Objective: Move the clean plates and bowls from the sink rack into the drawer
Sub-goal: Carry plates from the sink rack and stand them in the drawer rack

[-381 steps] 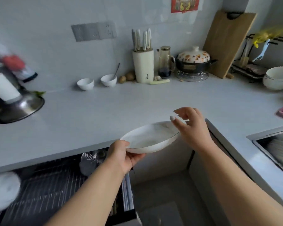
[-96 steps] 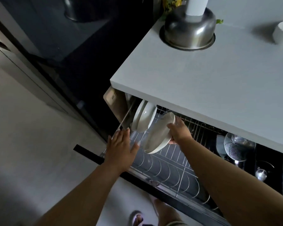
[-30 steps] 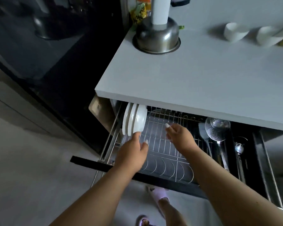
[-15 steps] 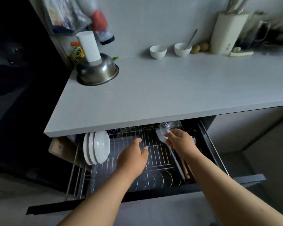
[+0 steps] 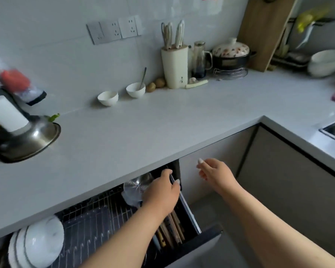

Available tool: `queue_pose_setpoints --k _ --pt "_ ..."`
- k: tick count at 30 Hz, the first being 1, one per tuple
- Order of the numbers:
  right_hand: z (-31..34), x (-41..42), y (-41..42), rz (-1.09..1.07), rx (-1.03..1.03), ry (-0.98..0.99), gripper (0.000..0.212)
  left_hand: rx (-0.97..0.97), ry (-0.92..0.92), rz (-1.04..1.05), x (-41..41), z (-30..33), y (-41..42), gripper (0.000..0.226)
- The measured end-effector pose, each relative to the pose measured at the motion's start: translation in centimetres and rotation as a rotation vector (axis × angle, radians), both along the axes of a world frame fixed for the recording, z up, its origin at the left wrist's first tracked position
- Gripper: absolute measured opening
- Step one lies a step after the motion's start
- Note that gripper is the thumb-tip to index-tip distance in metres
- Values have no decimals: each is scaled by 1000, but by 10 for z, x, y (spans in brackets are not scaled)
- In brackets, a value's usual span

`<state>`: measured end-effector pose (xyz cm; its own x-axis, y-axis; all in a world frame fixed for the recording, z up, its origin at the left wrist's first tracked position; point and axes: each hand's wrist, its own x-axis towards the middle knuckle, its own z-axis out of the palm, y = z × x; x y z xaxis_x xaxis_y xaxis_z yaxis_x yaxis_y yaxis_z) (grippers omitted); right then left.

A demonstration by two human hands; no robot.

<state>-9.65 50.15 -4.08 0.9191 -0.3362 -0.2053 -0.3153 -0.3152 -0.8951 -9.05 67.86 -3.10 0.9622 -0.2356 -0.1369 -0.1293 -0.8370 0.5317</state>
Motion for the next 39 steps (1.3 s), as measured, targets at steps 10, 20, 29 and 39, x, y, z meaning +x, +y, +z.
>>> queue_pose_setpoints --k 10,20,29,39 --pt "10 -42 -216 -279 -21 -24 33 -15 -33 -248 8 2 -230 46" --pt "6 -107 -340 -557 18 13 34 57 -76 -529 -3 -4 -371 59" --pt "19 -135 -435 -789 -109 32 32 251 -68 -750 6 -21 -476 79" --pt "20 -92 -532 -797 -577 108 42 422 -18 -895 55 -44 -578 98"
